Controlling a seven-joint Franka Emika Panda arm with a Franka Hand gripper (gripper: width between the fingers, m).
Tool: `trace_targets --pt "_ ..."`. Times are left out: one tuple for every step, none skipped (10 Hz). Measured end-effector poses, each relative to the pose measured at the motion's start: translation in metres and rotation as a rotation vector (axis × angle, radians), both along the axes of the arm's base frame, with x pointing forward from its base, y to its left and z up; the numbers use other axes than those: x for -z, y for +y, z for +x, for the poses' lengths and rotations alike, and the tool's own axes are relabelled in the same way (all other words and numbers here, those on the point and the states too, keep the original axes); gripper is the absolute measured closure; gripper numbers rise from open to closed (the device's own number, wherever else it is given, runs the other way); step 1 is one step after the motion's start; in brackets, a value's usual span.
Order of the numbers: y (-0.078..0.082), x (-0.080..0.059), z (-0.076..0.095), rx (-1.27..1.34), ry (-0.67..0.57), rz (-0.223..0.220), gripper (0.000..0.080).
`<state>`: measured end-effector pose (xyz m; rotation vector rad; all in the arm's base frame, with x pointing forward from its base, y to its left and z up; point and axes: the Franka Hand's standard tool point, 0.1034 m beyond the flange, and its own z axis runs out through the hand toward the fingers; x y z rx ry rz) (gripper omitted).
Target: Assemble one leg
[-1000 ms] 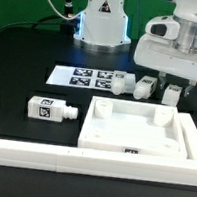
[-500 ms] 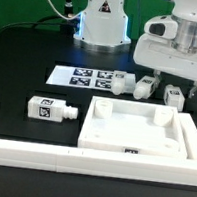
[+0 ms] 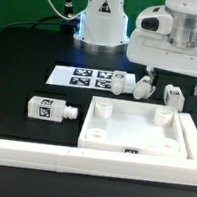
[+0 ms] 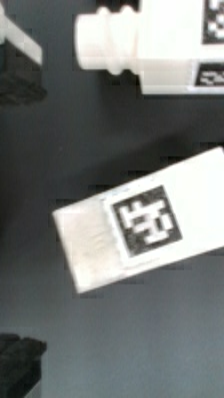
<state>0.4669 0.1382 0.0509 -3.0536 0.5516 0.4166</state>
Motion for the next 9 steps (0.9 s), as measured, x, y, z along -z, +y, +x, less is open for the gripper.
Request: trace_targets --pt "-0.001 -0.002 0.007 0.007 0.057 0.006 0.0151" --pt "-0.005 -0.001 0.008 0.015 0.084 0.007 0.0151" --pt "-0.011 0.0 0.002 0.021 0.148 0.01 0.0151" --pt "-0.015 0.0 0.001 0.032 0.215 0.016 0.0151" --pt "-0.013 0.002 -0.002 0.037 0.277 0.027 0.0151" --pt "-0.013 0.002 -0.008 0.044 0.369 0.036 0.0151" --pt "-0.014 0.006 -0.008 0.067 0.433 0.044 0.0151" --pt "-0.016 0.006 -0.01 0.08 0.49 0.046 0.0151" --pt "-0.02 0.008 -0.009 0.084 0.513 0.049 0.0151"
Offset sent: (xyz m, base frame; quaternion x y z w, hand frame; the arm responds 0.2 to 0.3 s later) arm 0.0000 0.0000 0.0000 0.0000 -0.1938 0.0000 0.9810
